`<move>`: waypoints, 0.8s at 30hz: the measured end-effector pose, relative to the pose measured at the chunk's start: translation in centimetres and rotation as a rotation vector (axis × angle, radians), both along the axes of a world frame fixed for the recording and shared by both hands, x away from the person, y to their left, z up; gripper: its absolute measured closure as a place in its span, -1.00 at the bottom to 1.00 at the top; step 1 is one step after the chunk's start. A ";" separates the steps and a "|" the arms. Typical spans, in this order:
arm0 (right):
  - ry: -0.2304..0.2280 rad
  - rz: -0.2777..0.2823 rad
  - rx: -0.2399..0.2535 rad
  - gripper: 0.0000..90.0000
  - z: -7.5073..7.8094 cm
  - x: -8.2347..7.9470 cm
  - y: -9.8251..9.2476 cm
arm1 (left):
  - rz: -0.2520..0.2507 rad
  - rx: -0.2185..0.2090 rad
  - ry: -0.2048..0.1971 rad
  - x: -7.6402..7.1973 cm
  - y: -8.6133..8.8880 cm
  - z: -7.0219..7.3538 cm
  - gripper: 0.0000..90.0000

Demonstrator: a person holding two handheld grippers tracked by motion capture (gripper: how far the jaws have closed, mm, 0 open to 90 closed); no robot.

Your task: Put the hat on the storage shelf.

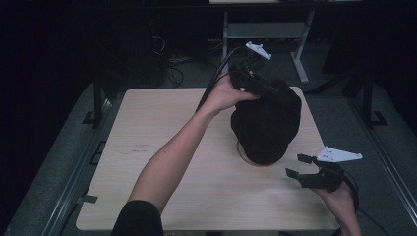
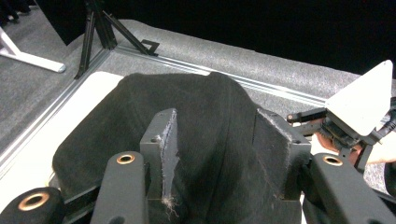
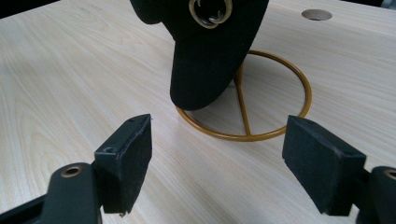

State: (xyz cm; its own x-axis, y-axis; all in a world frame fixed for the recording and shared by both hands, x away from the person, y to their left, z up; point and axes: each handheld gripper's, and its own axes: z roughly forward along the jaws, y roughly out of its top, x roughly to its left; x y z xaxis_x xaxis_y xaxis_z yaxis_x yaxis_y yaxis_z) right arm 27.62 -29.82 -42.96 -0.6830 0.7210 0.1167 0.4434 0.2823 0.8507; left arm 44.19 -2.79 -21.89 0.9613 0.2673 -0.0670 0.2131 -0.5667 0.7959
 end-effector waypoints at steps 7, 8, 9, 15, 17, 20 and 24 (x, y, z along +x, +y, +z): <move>-0.003 0.000 -0.004 -0.47 0.1 0.0 0.1 | 0.021 -0.008 -0.005 -0.2 1.5 -0.1 0.06; -0.003 0.002 -0.005 -0.48 0.1 0.0 0.2 | 0.024 -0.009 -0.004 -0.3 1.9 -0.2 0.06; -0.002 0.002 -0.010 -0.48 0.1 0.0 0.3 | 0.029 -0.009 -0.003 -0.3 2.1 -0.2 0.05; -0.002 -0.001 -0.012 -0.48 0.1 0.0 0.3 | 0.046 -0.007 0.003 -0.4 3.2 -0.3 0.02; -0.003 -0.002 -0.012 -0.48 0.1 0.0 0.3 | 0.054 -0.012 0.010 -0.4 3.7 -0.4 0.01; -0.004 -0.001 -0.014 -0.48 0.1 0.0 0.4 | 0.061 -0.027 0.018 -0.5 4.1 -0.6 0.00; -0.002 0.004 -0.018 -0.48 0.0 0.1 0.5 | 0.079 -0.023 0.033 -0.6 4.9 -1.1 -0.04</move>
State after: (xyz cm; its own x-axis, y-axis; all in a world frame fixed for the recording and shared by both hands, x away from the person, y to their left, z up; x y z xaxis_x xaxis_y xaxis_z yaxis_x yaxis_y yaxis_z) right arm 27.71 -29.27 -42.92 -0.6863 0.7201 0.1027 0.4407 0.2993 0.8463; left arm 43.61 2.10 -22.94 0.9345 0.3401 -0.1052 0.2827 -0.5290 0.8001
